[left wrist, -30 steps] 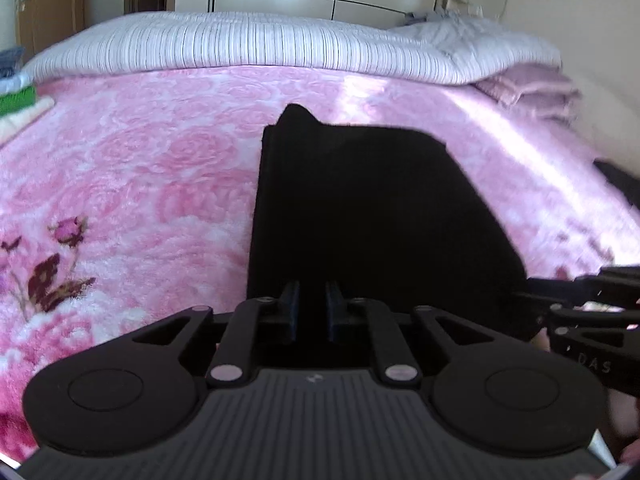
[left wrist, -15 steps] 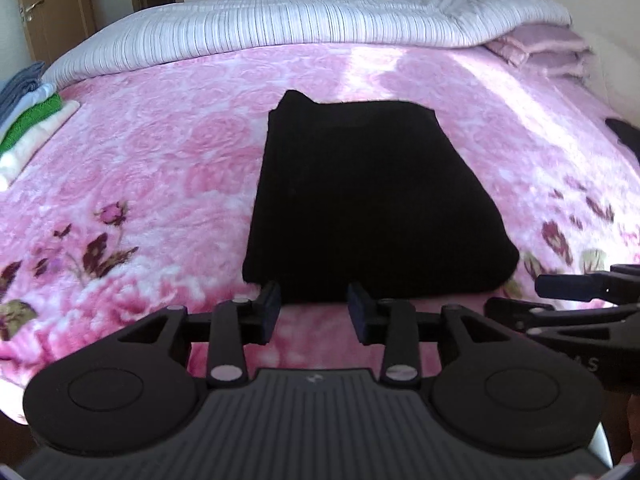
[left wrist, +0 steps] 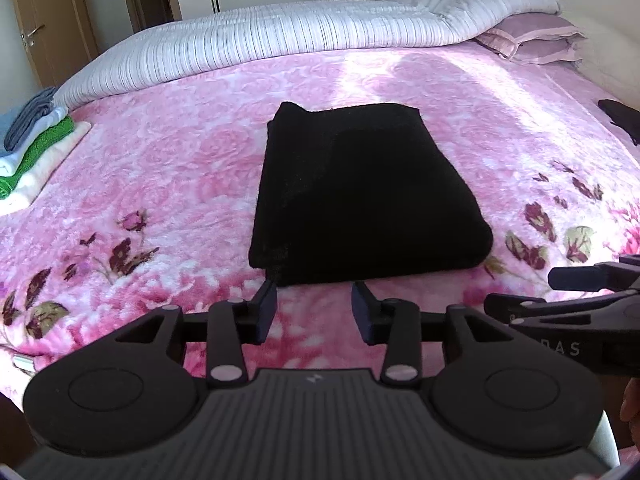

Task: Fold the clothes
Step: 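Lay the folded black garment flat and open both grippers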

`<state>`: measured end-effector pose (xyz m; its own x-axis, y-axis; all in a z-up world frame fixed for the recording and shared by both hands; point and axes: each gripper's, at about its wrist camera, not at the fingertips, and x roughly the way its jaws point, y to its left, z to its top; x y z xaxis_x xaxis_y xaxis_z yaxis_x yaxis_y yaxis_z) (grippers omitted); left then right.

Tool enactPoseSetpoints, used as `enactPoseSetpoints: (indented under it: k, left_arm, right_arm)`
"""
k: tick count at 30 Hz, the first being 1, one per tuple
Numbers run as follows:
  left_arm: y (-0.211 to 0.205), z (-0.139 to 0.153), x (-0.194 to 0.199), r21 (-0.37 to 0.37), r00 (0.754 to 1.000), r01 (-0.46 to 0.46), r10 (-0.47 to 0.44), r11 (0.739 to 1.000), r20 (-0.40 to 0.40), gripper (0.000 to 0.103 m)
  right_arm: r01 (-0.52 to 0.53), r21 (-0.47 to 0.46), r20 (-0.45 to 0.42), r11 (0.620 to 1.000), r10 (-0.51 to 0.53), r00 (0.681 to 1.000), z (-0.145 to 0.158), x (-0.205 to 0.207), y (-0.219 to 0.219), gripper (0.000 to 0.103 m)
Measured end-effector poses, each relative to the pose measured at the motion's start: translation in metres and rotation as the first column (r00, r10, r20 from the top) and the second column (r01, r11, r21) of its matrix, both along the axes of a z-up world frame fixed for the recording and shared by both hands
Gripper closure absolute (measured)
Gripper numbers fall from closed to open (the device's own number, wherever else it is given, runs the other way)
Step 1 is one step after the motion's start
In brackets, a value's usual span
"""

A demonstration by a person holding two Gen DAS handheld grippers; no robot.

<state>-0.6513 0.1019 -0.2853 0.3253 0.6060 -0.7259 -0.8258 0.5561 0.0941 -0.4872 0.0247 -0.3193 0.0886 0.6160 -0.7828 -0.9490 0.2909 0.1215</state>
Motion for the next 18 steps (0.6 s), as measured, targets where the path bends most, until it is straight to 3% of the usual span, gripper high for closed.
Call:
enactPoseSetpoints:
  k: [18]
  left_arm:
    - [-0.032,0.022,-0.027,0.044,0.998,0.002,-0.005,0.999,0.067,0.061]
  right_arm:
    - [0.005,0.067,0.077,0.998,-0.011,0.997,0.034,-0.030,-0.035,0.031]
